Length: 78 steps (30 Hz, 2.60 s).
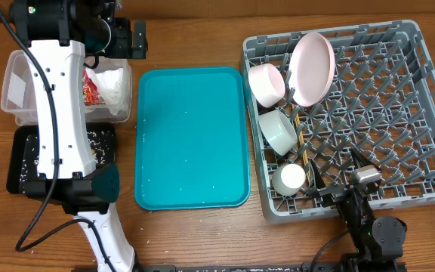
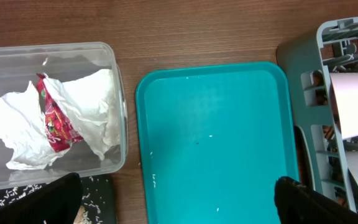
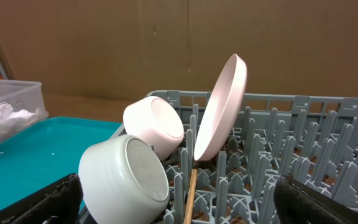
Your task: Sort waste into correct bins and load items into the dishwasher
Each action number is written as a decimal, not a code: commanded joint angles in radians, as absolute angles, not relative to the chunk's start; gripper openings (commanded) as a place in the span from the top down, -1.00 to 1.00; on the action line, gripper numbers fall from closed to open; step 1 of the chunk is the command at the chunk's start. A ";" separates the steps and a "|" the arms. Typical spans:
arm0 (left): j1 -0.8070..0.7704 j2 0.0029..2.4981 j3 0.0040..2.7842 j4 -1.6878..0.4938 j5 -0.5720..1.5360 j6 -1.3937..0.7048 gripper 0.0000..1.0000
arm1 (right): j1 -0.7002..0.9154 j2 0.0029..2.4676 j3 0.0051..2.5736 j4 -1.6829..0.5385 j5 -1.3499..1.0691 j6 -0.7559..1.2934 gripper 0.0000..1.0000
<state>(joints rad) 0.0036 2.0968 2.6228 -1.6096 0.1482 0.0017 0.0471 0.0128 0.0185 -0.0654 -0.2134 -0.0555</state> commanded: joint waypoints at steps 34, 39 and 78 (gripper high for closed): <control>0.000 0.519 0.338 0.095 0.105 0.025 -1.00 | 0.044 0.003 0.008 -0.060 -0.218 -0.053 -1.00; 0.000 0.321 0.144 0.177 0.104 0.022 -1.00 | 0.044 0.003 0.008 -0.060 -0.218 -0.053 -1.00; 0.012 0.005 0.005 -0.071 0.089 0.019 -0.99 | 0.044 0.003 0.008 -0.060 -0.218 -0.053 -1.00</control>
